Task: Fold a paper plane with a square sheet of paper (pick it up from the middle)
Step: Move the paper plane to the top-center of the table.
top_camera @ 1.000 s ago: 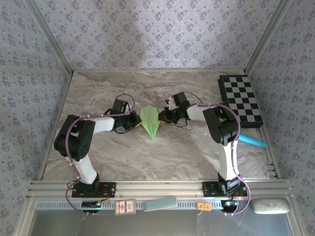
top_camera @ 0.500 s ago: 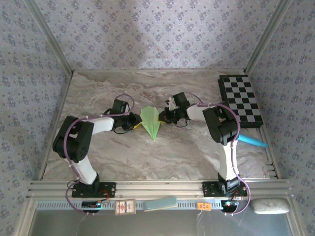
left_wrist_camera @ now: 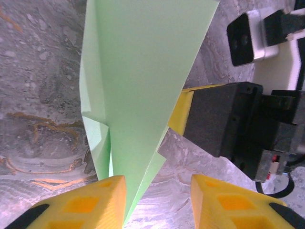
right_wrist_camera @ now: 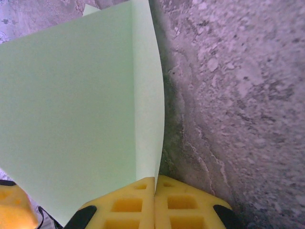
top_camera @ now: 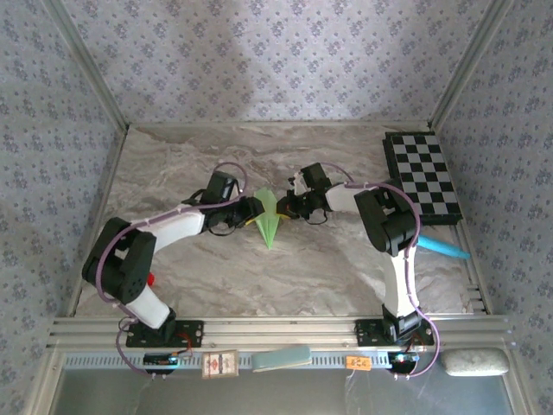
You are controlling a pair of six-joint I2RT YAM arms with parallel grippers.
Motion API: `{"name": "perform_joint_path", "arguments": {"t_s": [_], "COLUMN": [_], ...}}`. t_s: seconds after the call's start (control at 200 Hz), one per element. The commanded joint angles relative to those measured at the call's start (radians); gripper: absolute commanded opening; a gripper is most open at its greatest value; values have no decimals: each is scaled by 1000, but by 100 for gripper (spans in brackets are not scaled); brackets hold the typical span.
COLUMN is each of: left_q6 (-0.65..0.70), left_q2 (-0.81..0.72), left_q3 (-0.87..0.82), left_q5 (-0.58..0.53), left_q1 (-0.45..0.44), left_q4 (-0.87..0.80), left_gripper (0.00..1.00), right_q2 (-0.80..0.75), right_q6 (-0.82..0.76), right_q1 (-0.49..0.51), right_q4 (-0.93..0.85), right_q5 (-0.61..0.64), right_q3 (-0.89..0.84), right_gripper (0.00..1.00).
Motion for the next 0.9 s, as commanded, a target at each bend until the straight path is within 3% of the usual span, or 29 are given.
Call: {"name": "perform_joint_path", "arguments": {"t_s": [0.0,0.51,0.895], "left_q6": [2,46,166], "left_q2": [49,77,86], "left_q3": [40,74,147], "left_q5": [-4,-24,-97], "left_q1": [-8,-25,-25], "left_q4": [-26,-76,-189], "left_gripper": [40,44,49], "right_q2": [12,16,24], "right_q6": [7,15,13], "right_q1": [5,6,6], "right_q4": [-37,-27,-33], "right_q5": [-12,-15,-15], "right_q3": [26,30,35], "right_gripper": [7,7,7]}}
